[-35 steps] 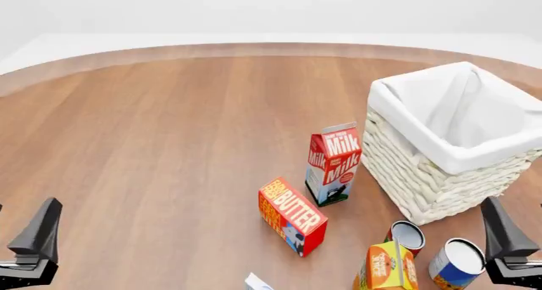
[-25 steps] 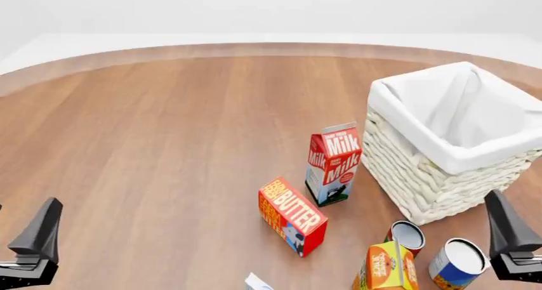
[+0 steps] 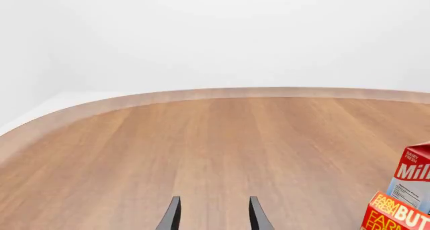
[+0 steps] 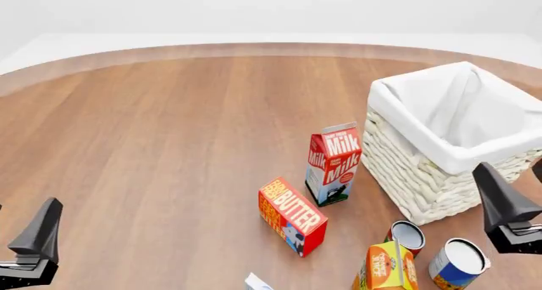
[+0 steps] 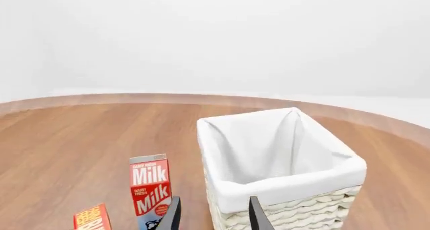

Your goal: Pick up the cream cheese box and the butter, and put them in the basket.

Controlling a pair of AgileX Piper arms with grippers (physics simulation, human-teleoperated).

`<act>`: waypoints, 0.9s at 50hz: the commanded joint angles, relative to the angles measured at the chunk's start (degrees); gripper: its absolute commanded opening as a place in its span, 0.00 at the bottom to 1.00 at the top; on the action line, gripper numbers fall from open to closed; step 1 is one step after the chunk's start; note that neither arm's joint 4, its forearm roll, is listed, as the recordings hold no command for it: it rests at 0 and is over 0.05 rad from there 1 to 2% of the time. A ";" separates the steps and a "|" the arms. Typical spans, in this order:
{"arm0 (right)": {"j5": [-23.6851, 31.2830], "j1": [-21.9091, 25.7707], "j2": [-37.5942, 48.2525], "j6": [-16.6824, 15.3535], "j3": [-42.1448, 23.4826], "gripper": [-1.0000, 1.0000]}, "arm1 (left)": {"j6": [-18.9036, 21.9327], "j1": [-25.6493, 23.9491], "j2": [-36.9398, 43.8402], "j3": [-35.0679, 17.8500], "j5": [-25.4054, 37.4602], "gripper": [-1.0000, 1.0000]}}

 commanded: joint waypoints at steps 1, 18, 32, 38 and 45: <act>1.84 4.47 5.42 -0.16 -5.80 1.00 | 0.00 0.00 0.00 0.00 0.00 1.00; 8.10 12.57 13.18 -2.82 -18.20 1.00 | 0.00 0.00 0.00 0.00 0.00 1.00; 12.62 19.87 20.35 -1.76 -27.22 1.00 | 0.00 0.00 0.00 0.00 0.00 1.00; 13.74 22.20 22.96 0.73 -29.69 1.00 | 0.00 0.00 0.00 0.00 0.00 1.00; 16.36 25.49 26.59 2.37 -34.84 1.00 | 0.00 0.00 0.00 0.00 0.00 1.00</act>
